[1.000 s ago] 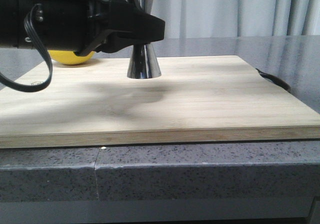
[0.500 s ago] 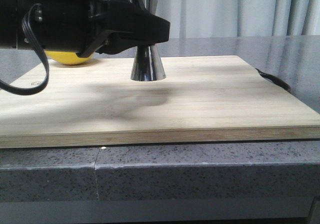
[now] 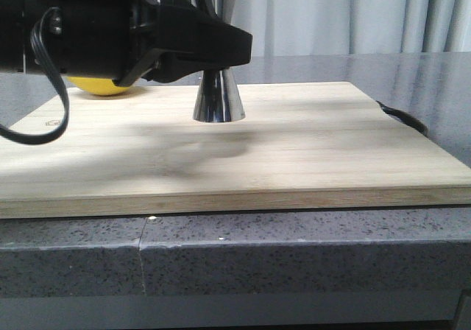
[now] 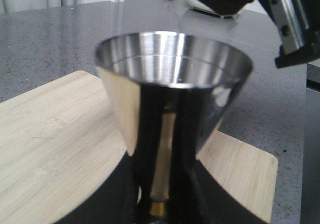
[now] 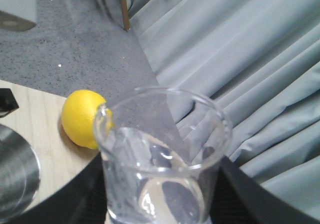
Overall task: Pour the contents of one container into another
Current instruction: 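Lift the beaker with the right gripper and carry it above the jigger, then tilt the beaker with the right gripper, pouring liquid into the jigger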
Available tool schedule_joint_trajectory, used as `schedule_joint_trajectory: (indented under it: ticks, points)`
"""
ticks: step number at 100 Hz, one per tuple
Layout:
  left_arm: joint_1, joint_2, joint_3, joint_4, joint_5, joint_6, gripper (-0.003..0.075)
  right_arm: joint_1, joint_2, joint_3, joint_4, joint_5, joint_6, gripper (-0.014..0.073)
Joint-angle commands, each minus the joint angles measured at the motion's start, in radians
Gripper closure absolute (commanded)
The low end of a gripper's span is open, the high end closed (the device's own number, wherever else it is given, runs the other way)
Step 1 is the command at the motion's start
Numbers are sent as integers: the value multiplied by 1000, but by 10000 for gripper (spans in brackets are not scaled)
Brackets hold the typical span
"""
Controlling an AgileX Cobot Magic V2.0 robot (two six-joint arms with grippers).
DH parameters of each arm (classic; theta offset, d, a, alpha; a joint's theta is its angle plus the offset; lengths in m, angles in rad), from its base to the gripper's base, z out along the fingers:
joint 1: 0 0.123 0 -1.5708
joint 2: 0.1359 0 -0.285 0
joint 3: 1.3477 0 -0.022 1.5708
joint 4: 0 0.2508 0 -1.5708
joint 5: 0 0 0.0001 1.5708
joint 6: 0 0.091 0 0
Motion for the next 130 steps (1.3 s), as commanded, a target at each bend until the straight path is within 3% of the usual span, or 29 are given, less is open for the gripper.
schedule_joint_trajectory:
  ticks: [1, 130]
  points:
    - [-6, -41, -32, -20, -85, -12, 739, 0, -40, -38, 16, -45, -3, 316]
    - [-6, -41, -32, -20, -70, -12, 739, 0, -43, -85, -168, -10, -14, 316]
